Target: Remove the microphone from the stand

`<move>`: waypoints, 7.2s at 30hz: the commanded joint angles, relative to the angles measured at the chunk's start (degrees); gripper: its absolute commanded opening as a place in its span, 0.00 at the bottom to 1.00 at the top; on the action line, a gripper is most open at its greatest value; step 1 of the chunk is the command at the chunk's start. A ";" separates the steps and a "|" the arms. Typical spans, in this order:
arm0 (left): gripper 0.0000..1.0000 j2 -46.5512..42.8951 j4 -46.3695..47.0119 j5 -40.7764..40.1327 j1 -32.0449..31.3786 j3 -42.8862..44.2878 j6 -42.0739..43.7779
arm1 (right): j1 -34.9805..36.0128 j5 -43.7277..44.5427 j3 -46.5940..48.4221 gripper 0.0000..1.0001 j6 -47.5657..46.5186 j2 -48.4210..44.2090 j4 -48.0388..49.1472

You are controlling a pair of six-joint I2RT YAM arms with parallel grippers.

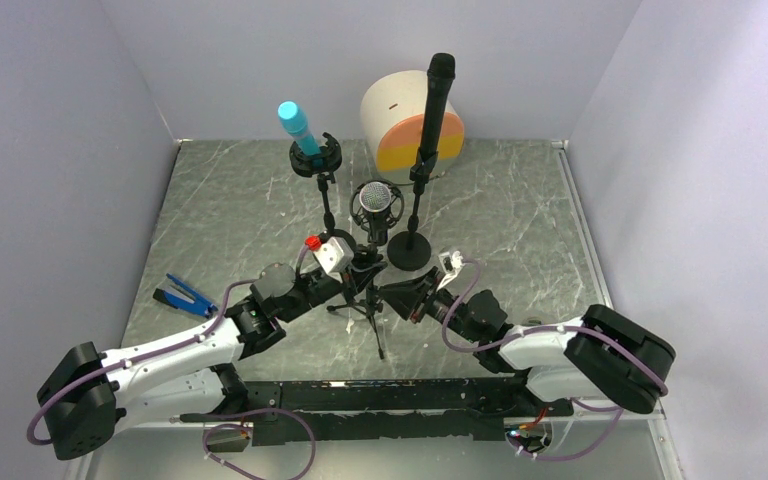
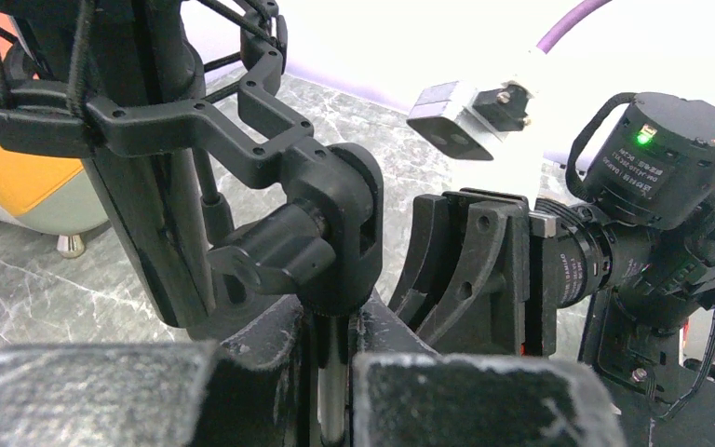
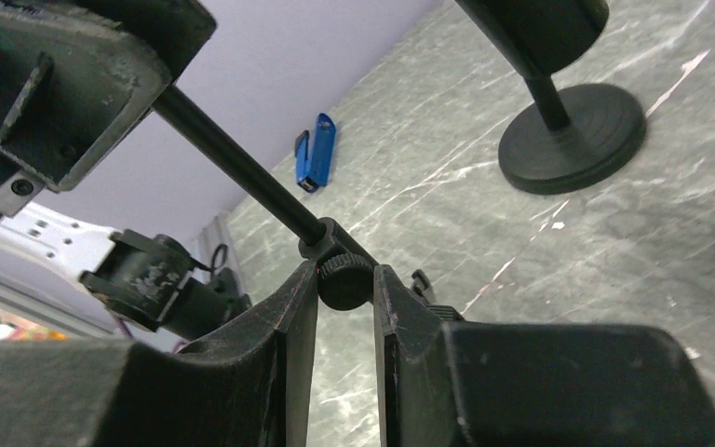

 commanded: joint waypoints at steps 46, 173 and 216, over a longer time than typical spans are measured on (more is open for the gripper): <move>0.03 -0.48 0.03 -0.64 -0.01 1.74 -0.70 | -12.79 -24.63 7.76 0.44 51.92 8.13 -1.86; 0.03 -2.96 -3.66 -3.11 -0.01 1.48 -0.18 | -6.27 -9.58 11.06 0.36 43.33 -8.66 -31.02; 0.03 -1.22 -1.74 -2.49 -0.01 1.66 -1.32 | -5.81 4.27 8.80 0.72 23.76 -27.37 -46.74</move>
